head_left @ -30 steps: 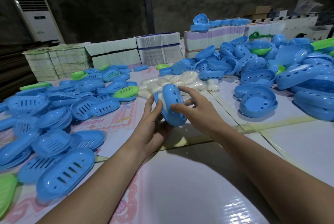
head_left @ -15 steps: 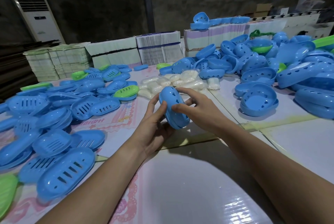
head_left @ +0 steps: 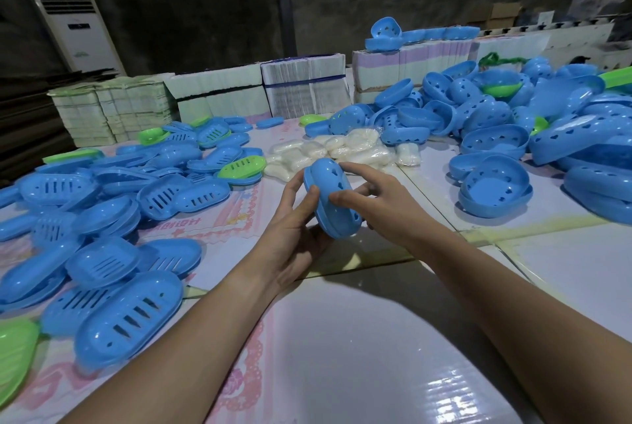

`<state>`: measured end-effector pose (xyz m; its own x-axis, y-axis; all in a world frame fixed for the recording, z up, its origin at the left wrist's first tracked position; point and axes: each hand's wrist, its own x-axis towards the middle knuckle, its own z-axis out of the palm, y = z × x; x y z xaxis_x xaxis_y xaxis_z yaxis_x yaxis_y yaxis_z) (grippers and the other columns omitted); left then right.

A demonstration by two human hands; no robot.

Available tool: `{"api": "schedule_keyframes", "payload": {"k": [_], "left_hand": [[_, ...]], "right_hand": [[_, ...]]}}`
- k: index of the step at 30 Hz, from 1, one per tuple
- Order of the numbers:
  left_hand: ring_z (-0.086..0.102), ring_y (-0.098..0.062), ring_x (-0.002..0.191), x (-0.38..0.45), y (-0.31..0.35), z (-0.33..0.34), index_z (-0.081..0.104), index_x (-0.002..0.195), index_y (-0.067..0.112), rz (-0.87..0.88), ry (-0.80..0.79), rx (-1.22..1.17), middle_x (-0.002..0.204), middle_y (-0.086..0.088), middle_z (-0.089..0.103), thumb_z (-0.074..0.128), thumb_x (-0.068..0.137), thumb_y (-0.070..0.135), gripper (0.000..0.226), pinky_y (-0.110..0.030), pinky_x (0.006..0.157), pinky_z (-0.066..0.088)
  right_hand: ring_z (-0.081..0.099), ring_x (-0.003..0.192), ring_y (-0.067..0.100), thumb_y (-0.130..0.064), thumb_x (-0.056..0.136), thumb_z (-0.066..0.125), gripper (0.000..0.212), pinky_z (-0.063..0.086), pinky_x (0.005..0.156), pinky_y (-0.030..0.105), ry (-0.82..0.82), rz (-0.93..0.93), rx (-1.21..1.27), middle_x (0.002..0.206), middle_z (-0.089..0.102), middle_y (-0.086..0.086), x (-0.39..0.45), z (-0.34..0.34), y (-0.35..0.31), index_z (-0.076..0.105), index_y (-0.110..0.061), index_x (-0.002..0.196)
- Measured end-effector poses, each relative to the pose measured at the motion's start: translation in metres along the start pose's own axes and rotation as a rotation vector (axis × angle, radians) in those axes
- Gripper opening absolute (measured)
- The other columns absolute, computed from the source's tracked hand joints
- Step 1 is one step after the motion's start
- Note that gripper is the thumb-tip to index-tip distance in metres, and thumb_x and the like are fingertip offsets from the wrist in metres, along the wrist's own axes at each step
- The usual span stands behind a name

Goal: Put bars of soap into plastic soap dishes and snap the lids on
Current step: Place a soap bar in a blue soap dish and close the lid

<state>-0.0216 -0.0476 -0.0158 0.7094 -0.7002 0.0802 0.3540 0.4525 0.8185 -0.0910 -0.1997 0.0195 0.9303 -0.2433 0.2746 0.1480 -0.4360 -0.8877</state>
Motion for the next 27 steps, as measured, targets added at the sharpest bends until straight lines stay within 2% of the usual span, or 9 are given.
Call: {"api": "schedule_keyframes", "payload": {"k": [3, 7, 12, 15, 20, 23, 27], "left_hand": [[0.072, -0.034, 0.108, 0.0, -0.001, -0.001, 0.061, 0.13, 0.045, -0.01, -0.003, 0.007, 0.121, -0.013, 0.073, 0.071, 0.086, 0.034, 0.046, -0.044, 0.079, 0.062], [0.072, -0.034, 0.107, -0.001, 0.0, -0.002, 0.066, 0.122, 0.046, -0.009, -0.011, 0.014, 0.116, -0.01, 0.075, 0.082, 0.077, 0.037, 0.049, -0.046, 0.081, 0.062], [0.068, -0.038, 0.114, 0.001, 0.0, -0.002, 0.06, 0.128, 0.049, -0.024, -0.033, 0.039, 0.124, -0.012, 0.071, 0.091, 0.067, 0.042, 0.069, -0.045, 0.082, 0.06], [0.065, -0.039, 0.119, 0.002, -0.001, -0.002, 0.058, 0.13, 0.049, -0.023, -0.04, 0.043, 0.129, -0.012, 0.069, 0.089, 0.072, 0.044, 0.066, -0.046, 0.085, 0.059], [0.068, -0.041, 0.113, 0.0, -0.001, -0.002, 0.063, 0.124, 0.044, 0.001, -0.035, 0.055, 0.121, -0.013, 0.072, 0.089, 0.071, 0.043, 0.058, -0.045, 0.08, 0.061], [0.07, -0.043, 0.107, -0.002, -0.001, 0.0, 0.065, 0.121, 0.041, 0.005, -0.015, 0.073, 0.118, -0.016, 0.073, 0.092, 0.065, 0.044, 0.062, -0.045, 0.075, 0.062], [0.069, -0.044, 0.11, -0.003, -0.002, 0.002, 0.063, 0.123, 0.041, 0.016, -0.006, 0.101, 0.12, -0.017, 0.072, 0.093, 0.064, 0.044, 0.065, -0.044, 0.078, 0.062]], "right_hand": [[0.066, 0.072, 0.003, -0.042, 0.08, 0.072, 0.049, 0.046, 0.062, 0.022, -0.027, -0.02, 0.023, 0.081, 0.071, -0.005, 0.0, 0.0, 0.003, 0.055, -0.051, 0.126], [0.062, 0.06, -0.002, -0.036, 0.081, 0.074, 0.04, 0.042, 0.05, 0.012, -0.041, -0.038, 0.076, 0.068, 0.068, -0.011, 0.0, -0.001, 0.001, 0.056, -0.058, 0.11], [0.061, 0.054, -0.002, -0.035, 0.084, 0.073, 0.036, 0.041, 0.046, 0.01, -0.085, -0.039, 0.123, 0.06, 0.066, -0.012, 0.0, -0.005, 0.002, 0.057, -0.052, 0.112], [0.06, 0.052, 0.0, -0.033, 0.085, 0.073, 0.035, 0.042, 0.046, 0.012, -0.11, -0.041, 0.145, 0.058, 0.066, -0.01, 0.0, -0.005, 0.004, 0.057, -0.05, 0.112], [0.063, 0.056, -0.002, -0.032, 0.085, 0.073, 0.036, 0.043, 0.047, 0.011, -0.15, -0.036, 0.143, 0.064, 0.069, -0.011, 0.0, -0.008, 0.005, 0.055, -0.053, 0.107], [0.062, 0.057, 0.002, -0.028, 0.086, 0.072, 0.037, 0.042, 0.047, 0.01, -0.193, -0.05, 0.131, 0.064, 0.069, -0.013, -0.001, -0.011, 0.003, 0.054, -0.055, 0.105], [0.065, 0.063, -0.004, -0.024, 0.088, 0.071, 0.039, 0.042, 0.047, 0.007, -0.195, -0.063, 0.118, 0.072, 0.069, -0.026, -0.002, -0.011, 0.002, 0.053, -0.053, 0.107]]}}
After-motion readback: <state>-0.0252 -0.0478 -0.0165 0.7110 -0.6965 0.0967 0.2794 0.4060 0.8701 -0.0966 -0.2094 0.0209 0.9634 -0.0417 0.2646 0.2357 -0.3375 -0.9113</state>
